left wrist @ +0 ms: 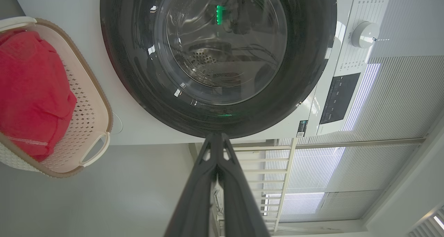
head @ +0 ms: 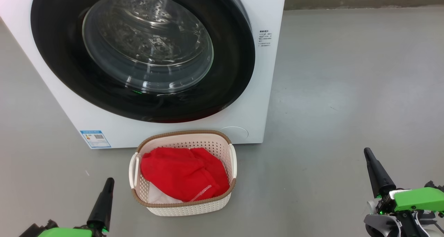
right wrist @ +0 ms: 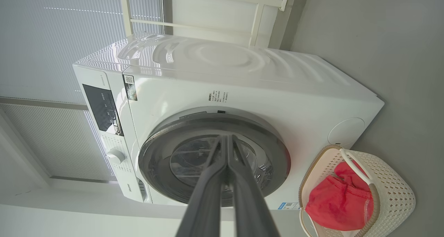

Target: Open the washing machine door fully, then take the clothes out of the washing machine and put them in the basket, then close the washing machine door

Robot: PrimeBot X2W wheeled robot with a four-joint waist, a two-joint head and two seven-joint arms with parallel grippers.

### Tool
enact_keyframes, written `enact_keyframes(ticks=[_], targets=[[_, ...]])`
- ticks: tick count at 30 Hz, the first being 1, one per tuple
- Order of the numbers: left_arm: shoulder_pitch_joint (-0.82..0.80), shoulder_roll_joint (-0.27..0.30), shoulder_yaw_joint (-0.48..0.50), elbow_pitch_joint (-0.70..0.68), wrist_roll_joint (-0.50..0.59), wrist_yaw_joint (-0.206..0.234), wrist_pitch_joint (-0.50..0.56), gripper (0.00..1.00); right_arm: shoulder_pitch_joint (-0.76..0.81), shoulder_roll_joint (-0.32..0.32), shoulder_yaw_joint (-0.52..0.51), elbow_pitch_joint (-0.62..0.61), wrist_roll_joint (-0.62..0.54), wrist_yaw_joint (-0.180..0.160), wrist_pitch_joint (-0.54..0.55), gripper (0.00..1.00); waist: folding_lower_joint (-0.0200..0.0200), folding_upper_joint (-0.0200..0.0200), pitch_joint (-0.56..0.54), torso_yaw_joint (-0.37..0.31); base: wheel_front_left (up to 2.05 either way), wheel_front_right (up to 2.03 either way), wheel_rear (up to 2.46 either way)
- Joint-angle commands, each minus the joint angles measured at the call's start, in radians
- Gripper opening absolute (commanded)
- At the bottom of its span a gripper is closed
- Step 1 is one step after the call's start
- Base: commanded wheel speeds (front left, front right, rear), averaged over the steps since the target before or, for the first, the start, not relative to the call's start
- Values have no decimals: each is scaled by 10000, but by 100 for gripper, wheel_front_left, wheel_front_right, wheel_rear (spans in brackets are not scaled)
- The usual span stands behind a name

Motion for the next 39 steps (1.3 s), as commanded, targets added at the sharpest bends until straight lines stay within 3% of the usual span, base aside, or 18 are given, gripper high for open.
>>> enact_keyframes(ticks=[1, 39], targets=[[-458, 86, 349, -206, -56, -85, 53, 0, -435, -127, 140, -254, -46, 6, 79, 0, 0, 0, 0, 0, 0, 0, 0], [-458, 86, 349, -205, -55, -85, 53, 0, -438, -88, 86, -248, -92, 6, 122, 0, 0, 0, 0, 0, 0, 0, 0]])
